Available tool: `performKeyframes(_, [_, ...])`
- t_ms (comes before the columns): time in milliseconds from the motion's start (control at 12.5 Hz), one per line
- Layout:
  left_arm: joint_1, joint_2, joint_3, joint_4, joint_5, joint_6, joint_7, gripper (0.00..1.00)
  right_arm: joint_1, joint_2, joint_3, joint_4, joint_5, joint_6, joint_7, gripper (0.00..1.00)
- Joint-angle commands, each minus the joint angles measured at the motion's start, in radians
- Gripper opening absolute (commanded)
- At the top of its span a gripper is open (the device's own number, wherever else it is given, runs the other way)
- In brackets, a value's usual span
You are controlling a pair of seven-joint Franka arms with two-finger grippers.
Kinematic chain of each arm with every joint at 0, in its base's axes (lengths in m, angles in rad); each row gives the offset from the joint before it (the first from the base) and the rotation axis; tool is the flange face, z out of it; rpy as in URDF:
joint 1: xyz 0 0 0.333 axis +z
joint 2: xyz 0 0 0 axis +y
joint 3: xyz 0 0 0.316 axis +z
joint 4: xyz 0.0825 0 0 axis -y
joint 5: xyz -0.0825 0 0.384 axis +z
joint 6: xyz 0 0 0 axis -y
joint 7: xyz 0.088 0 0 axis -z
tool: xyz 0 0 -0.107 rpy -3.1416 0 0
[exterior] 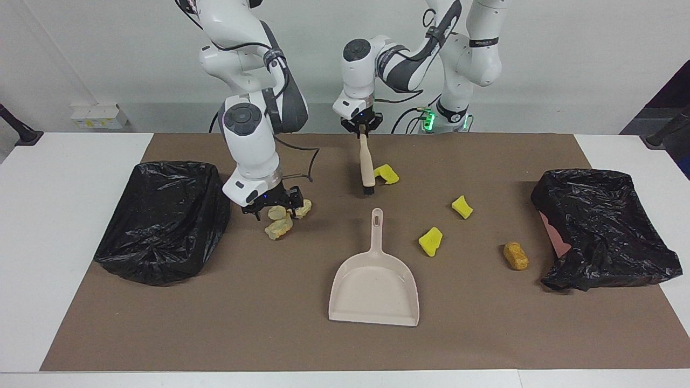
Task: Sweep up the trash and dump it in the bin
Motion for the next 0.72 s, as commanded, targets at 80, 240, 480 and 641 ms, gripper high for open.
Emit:
performKeyframes(80, [0.241, -0.121, -0.007, 0.029, 0.037, -0.098, 0.208, 0.0, 0.008, 0.009, 0.062, 0.046, 0.012, -0.005, 0.167, 1.0])
performKeyframes(240, [0.395, -0.086, -0.007, 0.066, 0.067, -0.08, 0.323, 0.0, 0.016, 0.024, 0.08, 0.054, 0.011, 0.012, 0.21, 1.0])
performKeyframes(480, [0.616, -0.02, -0.007, 0.123, 0.092, -0.083, 0.541, 0.0, 0.089, 0.182, 0.096, 0.257, 0.017, -0.003, 0.354, 1.0])
performKeyframes(641, [0.679, 0.003, -0.006, 0.15, 0.187, -0.078, 0.558, 0.0, 0.158, 0.302, 0.091, 0.37, -0.007, 0.013, 0.457, 1.0])
